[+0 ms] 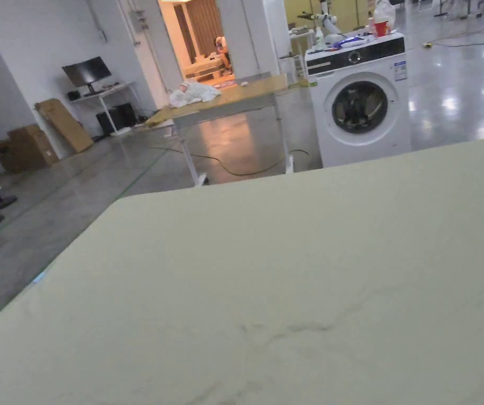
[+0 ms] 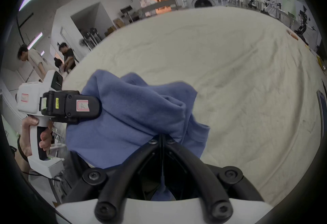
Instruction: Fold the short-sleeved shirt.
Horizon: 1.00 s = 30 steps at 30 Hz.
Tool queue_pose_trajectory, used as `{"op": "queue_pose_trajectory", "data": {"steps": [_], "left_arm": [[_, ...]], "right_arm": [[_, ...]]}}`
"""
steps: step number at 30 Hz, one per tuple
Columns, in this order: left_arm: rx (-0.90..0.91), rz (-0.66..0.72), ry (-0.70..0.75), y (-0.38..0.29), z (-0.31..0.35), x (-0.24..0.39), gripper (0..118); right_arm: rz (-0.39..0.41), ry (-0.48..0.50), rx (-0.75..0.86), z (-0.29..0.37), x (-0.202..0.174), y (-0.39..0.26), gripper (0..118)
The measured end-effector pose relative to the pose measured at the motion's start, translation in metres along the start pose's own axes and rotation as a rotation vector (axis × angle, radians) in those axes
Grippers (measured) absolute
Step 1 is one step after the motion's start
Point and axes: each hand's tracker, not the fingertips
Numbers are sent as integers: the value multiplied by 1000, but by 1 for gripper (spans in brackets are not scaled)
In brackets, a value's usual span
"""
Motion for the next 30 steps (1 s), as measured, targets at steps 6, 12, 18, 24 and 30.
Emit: {"op": "queue_pose_trajectory", "data": {"steps": [6,12,18,24,30], "left_arm": [[153,-41,153,50,118,-36,32],[202,25,474,112,210,-120,32],[232,131,655,142,227,-188,52],[279,-67,972,151,236,-153,83],[604,-419,899,125,263,0,83]], "right_arm": [[-90,45,103,50,7,-3,0],[-207,76,118,61,17,1,0],[-143,45,106,66,10,7,0],[-47,19,147,84,8,14,0],[95,-26,351,114,0,56,0]]}}
